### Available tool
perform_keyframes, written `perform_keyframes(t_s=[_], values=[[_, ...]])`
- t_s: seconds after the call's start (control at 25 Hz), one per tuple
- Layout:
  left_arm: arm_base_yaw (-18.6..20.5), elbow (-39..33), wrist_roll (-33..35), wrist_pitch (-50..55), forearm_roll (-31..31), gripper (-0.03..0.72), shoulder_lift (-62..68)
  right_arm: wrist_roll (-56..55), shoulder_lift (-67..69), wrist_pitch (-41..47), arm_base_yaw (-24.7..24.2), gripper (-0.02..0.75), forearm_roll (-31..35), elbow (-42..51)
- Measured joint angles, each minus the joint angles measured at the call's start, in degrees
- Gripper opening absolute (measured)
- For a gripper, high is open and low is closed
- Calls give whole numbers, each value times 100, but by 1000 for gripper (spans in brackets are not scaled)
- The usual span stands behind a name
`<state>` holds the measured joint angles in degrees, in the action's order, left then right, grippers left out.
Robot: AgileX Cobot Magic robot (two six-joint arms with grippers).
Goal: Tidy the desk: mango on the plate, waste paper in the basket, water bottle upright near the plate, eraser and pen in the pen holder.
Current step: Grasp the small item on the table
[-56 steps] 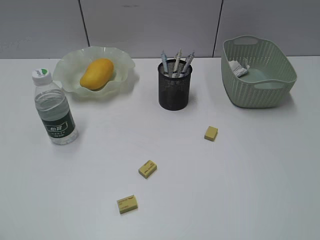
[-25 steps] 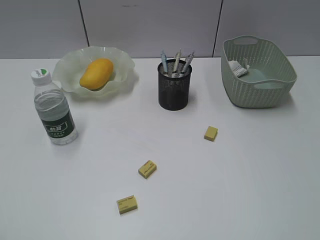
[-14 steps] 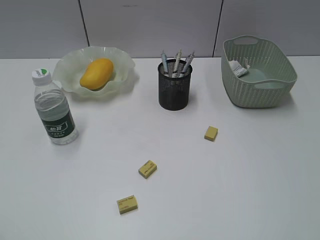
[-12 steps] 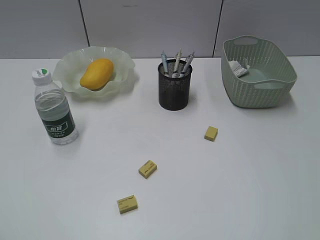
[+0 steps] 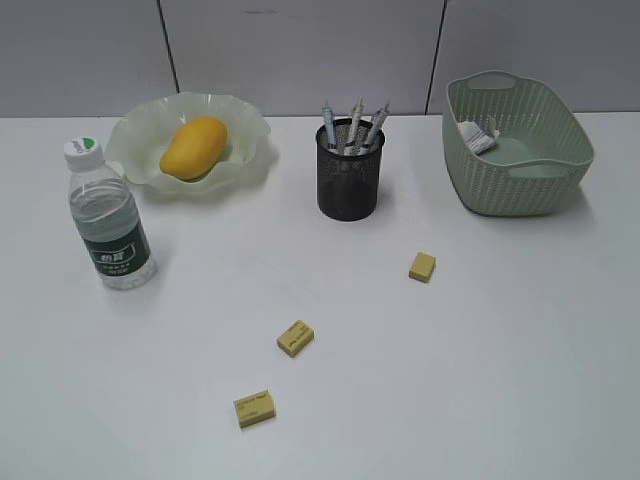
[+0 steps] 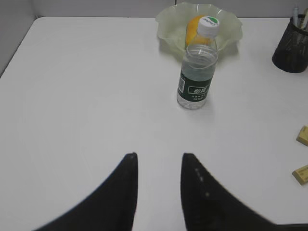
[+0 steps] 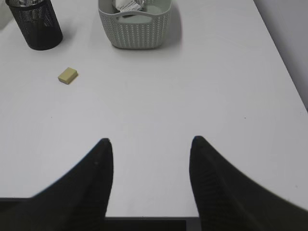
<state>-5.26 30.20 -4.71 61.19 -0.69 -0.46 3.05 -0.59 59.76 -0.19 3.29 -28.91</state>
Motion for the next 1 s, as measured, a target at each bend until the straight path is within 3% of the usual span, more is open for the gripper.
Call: perform_keyframes(t_s=[0.08,0.2,0.32,0.48,0.72,1.0], values=[[0,0,0,0,0,238,0,-5,0,0,19,447,0,0],[0,0,0,0,0,238,0,-5,0,0,52,576,0,0],[0,0,0,0,0,238,0,-11,0,0,262,639,0,0],[0,0,0,0,0,238,0,-11,0,-2,473,643,0,0],[0,0,0,0,0,237,0,-16,0,-2,479,584,0,0],[0,0,0,0,0,237,0,-16,0,-2,479,574,0,0]])
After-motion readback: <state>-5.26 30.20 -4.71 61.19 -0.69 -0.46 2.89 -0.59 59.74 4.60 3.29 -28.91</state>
